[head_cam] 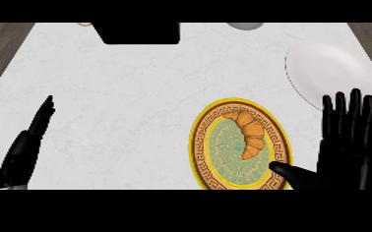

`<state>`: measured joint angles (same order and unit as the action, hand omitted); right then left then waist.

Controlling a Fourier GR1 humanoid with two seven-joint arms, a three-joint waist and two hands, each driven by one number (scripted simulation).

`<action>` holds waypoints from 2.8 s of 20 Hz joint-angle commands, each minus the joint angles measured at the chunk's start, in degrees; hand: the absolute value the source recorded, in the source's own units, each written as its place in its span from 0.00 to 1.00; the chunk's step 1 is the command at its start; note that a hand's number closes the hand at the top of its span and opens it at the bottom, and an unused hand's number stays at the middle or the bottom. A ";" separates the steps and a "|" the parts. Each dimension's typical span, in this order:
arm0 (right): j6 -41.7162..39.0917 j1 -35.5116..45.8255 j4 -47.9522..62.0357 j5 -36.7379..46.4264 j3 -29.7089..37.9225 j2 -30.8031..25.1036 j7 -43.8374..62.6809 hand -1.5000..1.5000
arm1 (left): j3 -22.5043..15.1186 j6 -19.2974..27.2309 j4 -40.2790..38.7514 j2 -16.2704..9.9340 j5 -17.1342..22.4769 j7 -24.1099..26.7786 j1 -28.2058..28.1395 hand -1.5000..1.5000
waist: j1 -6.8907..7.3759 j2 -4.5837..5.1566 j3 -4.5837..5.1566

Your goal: Pick the croissant from the plate and place it in the plate

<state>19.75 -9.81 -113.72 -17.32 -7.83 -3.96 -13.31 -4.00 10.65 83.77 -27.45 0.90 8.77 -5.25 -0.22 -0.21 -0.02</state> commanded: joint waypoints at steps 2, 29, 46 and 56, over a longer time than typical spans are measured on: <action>-4.27 -5.46 -8.15 3.41 -3.75 -8.09 7.59 0.00 | -0.27 0.53 -0.95 1.36 -1.57 0.05 0.27 0.50 | -0.30 0.06 0.07; -30.30 18.23 13.58 13.78 -7.47 -29.96 41.59 0.00 | 2.07 -2.07 1.13 3.64 -3.92 -1.81 0.55 0.50 | 0.90 0.32 0.00; -40.82 20.52 24.85 25.41 -7.17 -16.84 35.63 0.00 | 8.32 -8.05 1.66 6.36 -7.02 0.50 -1.47 0.50 | 0.40 0.19 0.02; -43.77 24.63 36.45 31.83 -1.89 -12.36 29.26 0.00 | 9.79 -9.52 0.95 10.04 -10.53 -1.00 1.12 0.50 | 0.39 0.22 0.02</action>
<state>-22.71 13.51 -81.48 12.20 -11.87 -17.85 18.75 4.75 2.09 86.69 -18.76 -8.62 6.62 -5.15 0.22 0.00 -0.01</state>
